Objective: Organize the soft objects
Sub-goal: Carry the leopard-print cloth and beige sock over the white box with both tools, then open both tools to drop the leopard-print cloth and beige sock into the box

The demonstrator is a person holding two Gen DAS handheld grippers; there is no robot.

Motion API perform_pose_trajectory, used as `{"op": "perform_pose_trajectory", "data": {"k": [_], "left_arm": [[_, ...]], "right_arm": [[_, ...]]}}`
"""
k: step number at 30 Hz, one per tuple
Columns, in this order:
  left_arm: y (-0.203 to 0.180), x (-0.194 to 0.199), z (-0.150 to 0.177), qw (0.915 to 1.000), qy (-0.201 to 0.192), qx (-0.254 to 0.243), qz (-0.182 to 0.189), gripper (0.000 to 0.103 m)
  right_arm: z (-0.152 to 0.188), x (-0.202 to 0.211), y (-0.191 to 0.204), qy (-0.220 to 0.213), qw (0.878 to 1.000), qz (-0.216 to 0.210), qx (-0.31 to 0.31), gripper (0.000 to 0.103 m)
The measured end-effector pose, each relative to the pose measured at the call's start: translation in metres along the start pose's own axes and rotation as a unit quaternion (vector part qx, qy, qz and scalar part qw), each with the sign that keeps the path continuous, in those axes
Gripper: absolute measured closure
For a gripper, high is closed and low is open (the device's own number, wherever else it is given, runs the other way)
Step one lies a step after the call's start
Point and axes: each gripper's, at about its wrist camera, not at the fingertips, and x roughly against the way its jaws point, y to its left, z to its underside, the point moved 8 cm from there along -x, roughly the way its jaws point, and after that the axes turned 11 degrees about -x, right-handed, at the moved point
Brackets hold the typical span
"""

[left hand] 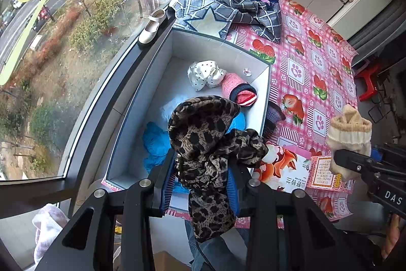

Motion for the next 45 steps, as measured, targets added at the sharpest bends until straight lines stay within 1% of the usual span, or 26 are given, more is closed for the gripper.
{"op": "perform_pose_trajectory", "data": {"k": [17,29,45], "left_arm": [[0.007,-0.006,0.001,0.9999,0.007,0.007,0.001,0.064],[0.014,-0.017,0.005,0.9995,0.025,0.017,0.002,0.064],[0.014,-0.029,0.005,0.9991,0.040,0.012,0.002,0.064]], "right_arm": [[-0.003,-0.007,0.008,0.009,1.000,0.001,0.011,0.079],[-0.008,-0.017,0.020,0.018,0.999,0.001,0.027,0.079],[-0.017,-0.025,0.031,0.024,0.999,-0.004,0.035,0.079]]}}
